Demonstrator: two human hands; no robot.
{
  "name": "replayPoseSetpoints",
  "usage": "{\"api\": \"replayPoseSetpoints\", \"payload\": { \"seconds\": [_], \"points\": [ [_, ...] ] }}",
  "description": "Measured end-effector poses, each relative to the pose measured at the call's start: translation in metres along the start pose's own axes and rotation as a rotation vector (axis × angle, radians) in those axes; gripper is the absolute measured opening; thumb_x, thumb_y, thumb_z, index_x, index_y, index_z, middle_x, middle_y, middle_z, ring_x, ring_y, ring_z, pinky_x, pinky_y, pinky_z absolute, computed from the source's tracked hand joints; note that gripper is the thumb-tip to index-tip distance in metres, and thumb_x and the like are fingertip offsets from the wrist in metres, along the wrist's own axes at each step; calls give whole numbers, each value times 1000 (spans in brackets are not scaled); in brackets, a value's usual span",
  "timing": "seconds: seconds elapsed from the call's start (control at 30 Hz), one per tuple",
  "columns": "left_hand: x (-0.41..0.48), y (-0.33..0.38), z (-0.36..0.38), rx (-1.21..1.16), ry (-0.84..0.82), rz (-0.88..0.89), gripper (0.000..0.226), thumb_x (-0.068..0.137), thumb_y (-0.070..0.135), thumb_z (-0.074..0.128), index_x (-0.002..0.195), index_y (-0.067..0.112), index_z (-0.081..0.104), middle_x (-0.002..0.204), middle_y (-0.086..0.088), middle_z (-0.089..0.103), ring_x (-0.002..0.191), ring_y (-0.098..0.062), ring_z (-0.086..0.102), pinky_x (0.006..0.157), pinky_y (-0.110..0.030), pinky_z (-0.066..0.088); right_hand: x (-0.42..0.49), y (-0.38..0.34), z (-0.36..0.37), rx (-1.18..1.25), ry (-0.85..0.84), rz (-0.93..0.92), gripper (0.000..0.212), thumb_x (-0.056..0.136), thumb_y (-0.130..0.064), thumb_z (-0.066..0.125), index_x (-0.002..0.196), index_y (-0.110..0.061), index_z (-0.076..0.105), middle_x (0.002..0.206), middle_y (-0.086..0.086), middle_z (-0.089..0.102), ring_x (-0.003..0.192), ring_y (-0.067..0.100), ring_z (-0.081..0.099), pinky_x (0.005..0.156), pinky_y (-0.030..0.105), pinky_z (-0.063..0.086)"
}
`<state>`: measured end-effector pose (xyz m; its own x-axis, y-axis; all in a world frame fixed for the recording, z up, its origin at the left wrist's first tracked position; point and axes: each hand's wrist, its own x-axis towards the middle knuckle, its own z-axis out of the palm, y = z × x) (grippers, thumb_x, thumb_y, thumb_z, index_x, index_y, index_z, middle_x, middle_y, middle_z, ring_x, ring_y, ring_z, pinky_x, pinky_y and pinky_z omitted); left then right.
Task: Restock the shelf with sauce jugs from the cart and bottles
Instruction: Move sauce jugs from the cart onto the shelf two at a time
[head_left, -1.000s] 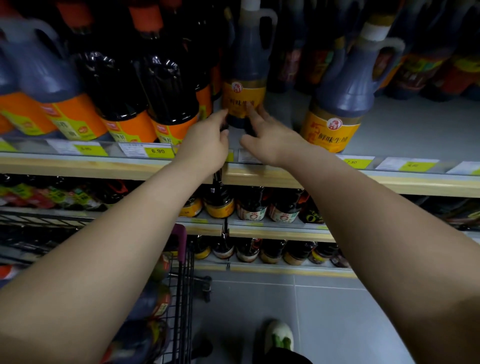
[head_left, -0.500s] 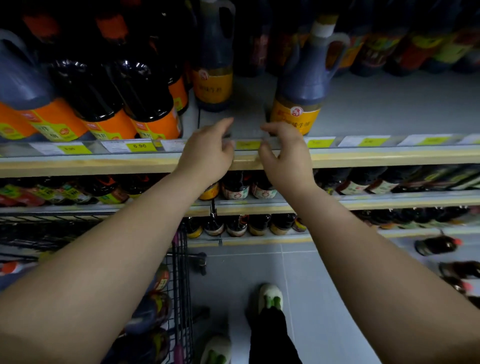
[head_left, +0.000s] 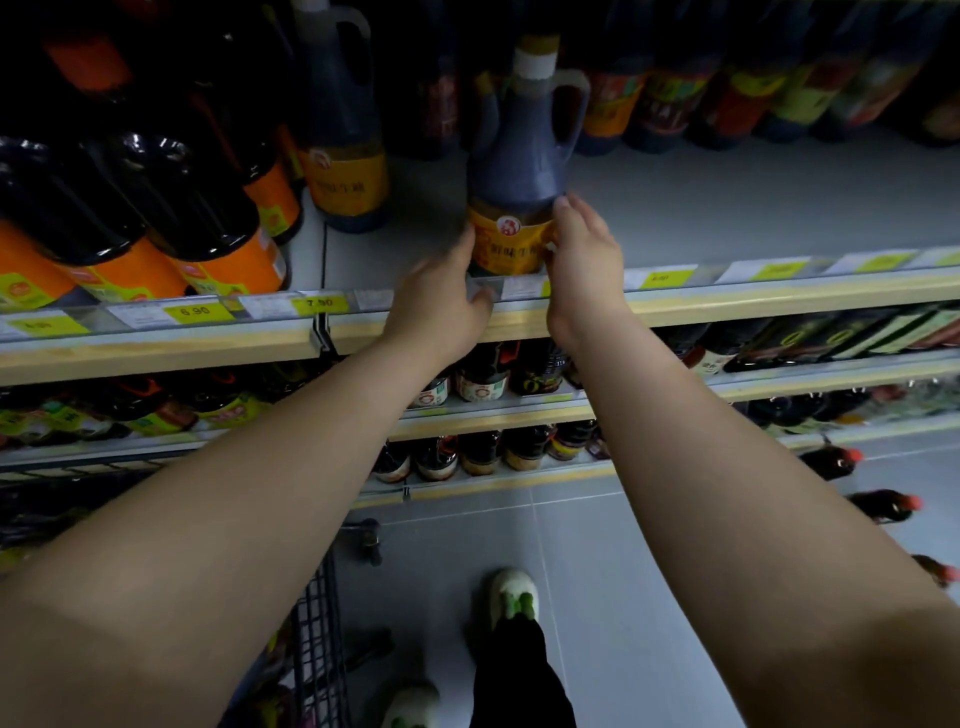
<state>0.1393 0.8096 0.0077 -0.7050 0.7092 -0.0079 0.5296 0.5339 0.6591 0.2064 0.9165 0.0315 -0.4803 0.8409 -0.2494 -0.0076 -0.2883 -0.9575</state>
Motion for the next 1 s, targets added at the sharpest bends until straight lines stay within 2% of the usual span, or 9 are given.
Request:
{"api": "replayPoseSetpoints", "payload": {
  "seconds": [0.13, 0.27, 0.4, 0.53, 0.7, 0.83, 0.9, 0.97, 1.0],
  "points": [
    [-5, -5, -2, 40, 28, 20, 69, 95, 31, 53, 152, 25, 15, 141, -11, 44, 130, -28, 40, 107, -40, 36, -1, -1, 1, 15, -42, 9, 40, 98, -23, 49, 138, -15, 51, 119, 3, 61, 104, 12, 59, 83, 22, 48],
    [-13, -16, -15, 151, 87, 29, 71, 93, 32, 54, 152, 20, 16, 135, -15, 47, 129, -30, 39, 110, -40, 31, -4, 3, 15, -49, -112, 1, 42, 98, -23, 48, 139, -16, 51, 128, 5, 62, 114, 15, 59, 94, 26, 49],
    [-23, -36, -33, 235, 148, 6, 77, 90, 34, 59, 152, 15, 17, 135, -14, 49, 129, -30, 38, 111, -40, 30, -15, 6, 40, -82, -223, -3, 38, 100, -20, 46, 138, -16, 50, 118, 2, 63, 97, 4, 60, 77, 15, 50],
    [-34, -60, -49, 266, 209, 2, 78, 87, 34, 61, 151, 12, 22, 122, -14, 57, 120, -33, 44, 103, -39, 35, -24, 14, 66, -116, -292, 3, 36, 100, -20, 46, 136, -17, 50, 108, -3, 62, 90, 0, 59, 71, 13, 48],
    [-47, -77, -70, 291, 234, -68, 77, 90, 35, 58, 151, 10, 18, 138, -13, 48, 133, -29, 35, 115, -35, 20, -33, 23, 97, -194, -359, -3, 39, 100, -20, 48, 139, -17, 46, 103, -9, 59, 90, 0, 57, 79, 16, 48],
    [-51, -92, -82, 306, 252, -98, 78, 89, 37, 60, 150, 9, 21, 134, -12, 51, 130, -28, 38, 112, -36, 28, -40, 28, 113, -237, -425, -2, 43, 100, -19, 48, 142, -19, 42, 101, -13, 58, 83, -7, 56, 65, 8, 47],
    [-54, -96, -87, 283, 257, -110, 76, 89, 37, 60, 150, 11, 24, 133, -11, 51, 129, -27, 39, 111, -36, 30, -42, 29, 119, -309, -456, -36, 46, 100, -20, 48, 145, -21, 39, 112, -10, 58, 93, -2, 57, 73, 10, 46],
    [-60, -97, -91, 256, 252, -94, 70, 90, 34, 60, 149, 13, 28, 136, -9, 51, 131, -26, 38, 111, -36, 30, -46, 29, 120, -382, -483, -88, 51, 99, -22, 49, 147, -23, 34, 128, -6, 55, 114, 8, 53, 95, 23, 45],
    [-63, -96, -93, 240, 240, -79, 68, 90, 32, 60, 148, 14, 31, 137, -9, 51, 131, -25, 38, 111, -36, 30, -49, 28, 119, -419, -499, -110, 52, 98, -23, 49, 148, -24, 33, 133, -7, 53, 119, 9, 49, 102, 26, 41]
  ]
}}
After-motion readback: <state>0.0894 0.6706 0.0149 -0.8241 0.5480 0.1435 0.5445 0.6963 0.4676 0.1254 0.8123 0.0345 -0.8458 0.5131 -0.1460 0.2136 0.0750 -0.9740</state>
